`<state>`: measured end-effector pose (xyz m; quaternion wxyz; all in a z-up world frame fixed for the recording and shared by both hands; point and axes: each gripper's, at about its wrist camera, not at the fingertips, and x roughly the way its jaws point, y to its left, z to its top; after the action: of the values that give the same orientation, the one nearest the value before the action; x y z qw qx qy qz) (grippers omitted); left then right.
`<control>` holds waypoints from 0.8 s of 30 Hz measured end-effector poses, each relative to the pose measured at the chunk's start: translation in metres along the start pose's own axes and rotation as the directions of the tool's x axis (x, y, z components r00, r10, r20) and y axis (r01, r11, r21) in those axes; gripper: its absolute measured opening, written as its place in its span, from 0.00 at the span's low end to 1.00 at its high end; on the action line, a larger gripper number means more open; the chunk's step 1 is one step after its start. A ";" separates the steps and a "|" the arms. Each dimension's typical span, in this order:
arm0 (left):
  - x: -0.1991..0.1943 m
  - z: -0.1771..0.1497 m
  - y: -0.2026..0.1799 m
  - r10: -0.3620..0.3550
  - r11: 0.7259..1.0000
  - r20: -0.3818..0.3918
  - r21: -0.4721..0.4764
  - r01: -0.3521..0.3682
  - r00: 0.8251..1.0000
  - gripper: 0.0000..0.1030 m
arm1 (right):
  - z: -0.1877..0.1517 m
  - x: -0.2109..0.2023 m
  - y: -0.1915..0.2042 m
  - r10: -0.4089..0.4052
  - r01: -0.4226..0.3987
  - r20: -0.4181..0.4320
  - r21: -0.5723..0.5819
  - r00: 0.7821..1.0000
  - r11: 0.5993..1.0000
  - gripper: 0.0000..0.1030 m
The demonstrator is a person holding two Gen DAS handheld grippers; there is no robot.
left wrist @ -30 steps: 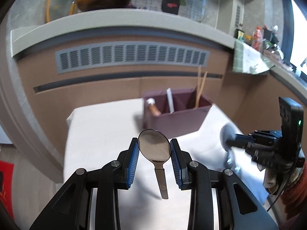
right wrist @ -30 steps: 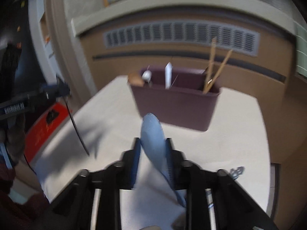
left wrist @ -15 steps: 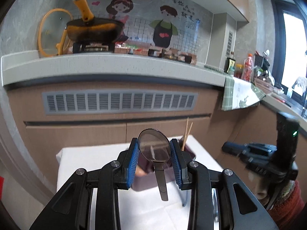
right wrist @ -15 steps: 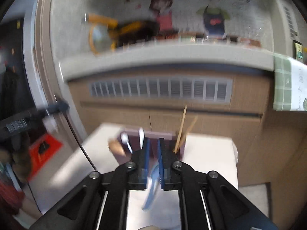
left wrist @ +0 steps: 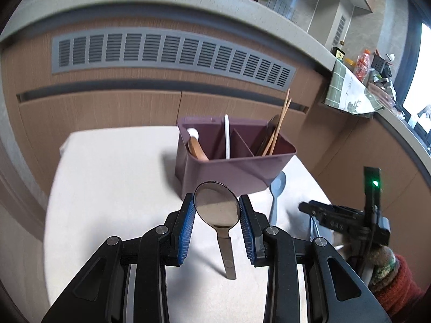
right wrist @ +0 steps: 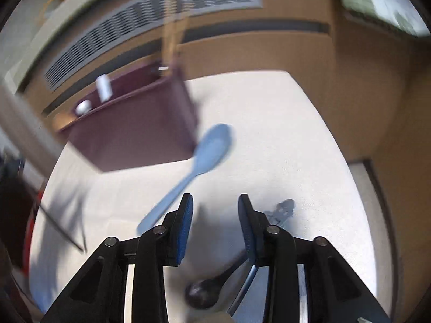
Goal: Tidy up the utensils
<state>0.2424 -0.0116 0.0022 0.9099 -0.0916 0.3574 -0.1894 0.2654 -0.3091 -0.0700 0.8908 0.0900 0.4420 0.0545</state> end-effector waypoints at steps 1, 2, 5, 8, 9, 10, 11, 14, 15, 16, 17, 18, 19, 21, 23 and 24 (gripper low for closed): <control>0.002 -0.002 0.000 -0.002 1.000 -0.002 -0.003 0.002 1.000 0.33 | 0.002 0.008 -0.003 0.007 -0.007 -0.020 0.033 1.000 0.999 0.35; 0.002 -0.003 0.000 -0.001 1.000 0.001 -0.002 0.001 1.000 0.33 | 0.004 0.016 -0.003 0.012 -0.009 -0.044 0.056 0.999 0.998 0.35; -0.001 -0.005 0.001 0.008 1.000 0.013 0.005 -0.008 1.000 0.33 | 0.013 0.036 0.009 0.001 0.003 -0.045 0.067 0.999 0.998 0.35; -0.005 -0.005 0.003 0.014 1.000 0.019 0.009 -0.014 1.000 0.33 | 0.027 0.046 0.023 -0.074 0.075 -0.010 0.057 0.997 0.996 0.35; -0.008 -0.005 0.004 0.018 1.000 0.024 0.010 -0.018 1.000 0.33 | 0.032 0.052 0.025 -0.078 0.079 -0.018 0.060 0.997 0.995 0.34; -0.009 -0.005 0.005 0.021 1.000 0.028 0.010 -0.022 0.999 0.33 | 0.036 0.058 0.027 -0.090 0.092 -0.036 0.060 0.995 0.994 0.34; -0.011 -0.005 0.006 0.022 1.000 0.031 0.007 -0.022 0.999 0.33 | 0.039 0.062 0.029 -0.102 0.104 -0.048 0.054 0.994 0.993 0.34; -0.013 -0.005 0.009 0.022 1.000 0.036 -0.006 -0.021 0.999 0.33 | 0.038 0.069 0.042 -0.153 0.151 -0.043 -0.051 0.987 0.987 0.37; -0.013 -0.005 0.010 0.023 1.000 0.036 -0.009 -0.022 0.999 0.33 | 0.035 0.070 0.048 -0.167 0.161 -0.045 -0.113 0.985 0.980 0.40; -0.013 -0.006 0.010 0.022 1.000 0.035 -0.013 -0.022 0.999 0.33 | 0.036 0.068 0.049 -0.180 0.173 -0.041 -0.150 0.983 0.974 0.40; -0.012 -0.006 0.010 0.021 1.000 0.033 -0.015 -0.021 0.999 0.33 | 0.034 0.068 0.050 -0.185 0.176 -0.037 -0.170 0.982 0.970 0.40; -0.012 -0.006 0.010 0.021 1.000 0.032 -0.016 -0.021 0.999 0.33 | 0.034 0.067 0.049 -0.177 0.167 -0.040 -0.174 0.983 0.971 0.37; -0.012 -0.007 0.010 0.020 1.000 0.031 -0.016 -0.019 0.999 0.33 | 0.034 0.065 0.046 -0.165 0.155 -0.045 -0.168 0.985 0.974 0.32; -0.013 -0.008 0.008 0.018 1.000 0.030 -0.012 -0.018 0.999 0.33 | 0.032 0.059 0.039 -0.160 0.151 -0.041 -0.159 0.986 0.976 0.12; -0.015 -0.008 0.006 0.020 1.000 0.030 -0.006 -0.020 0.999 0.33 | 0.028 0.050 0.035 -0.142 0.135 -0.030 -0.157 0.989 0.978 0.07; -0.015 -0.008 0.006 0.022 1.000 0.030 -0.004 -0.022 0.999 0.33 | 0.025 0.046 0.034 -0.132 0.127 -0.022 -0.160 0.991 0.979 0.06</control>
<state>0.2280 -0.0001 0.0038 0.9170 -0.0924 0.3452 -0.1774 0.3122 -0.2709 -0.0840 0.8896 -0.0108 0.4555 0.0328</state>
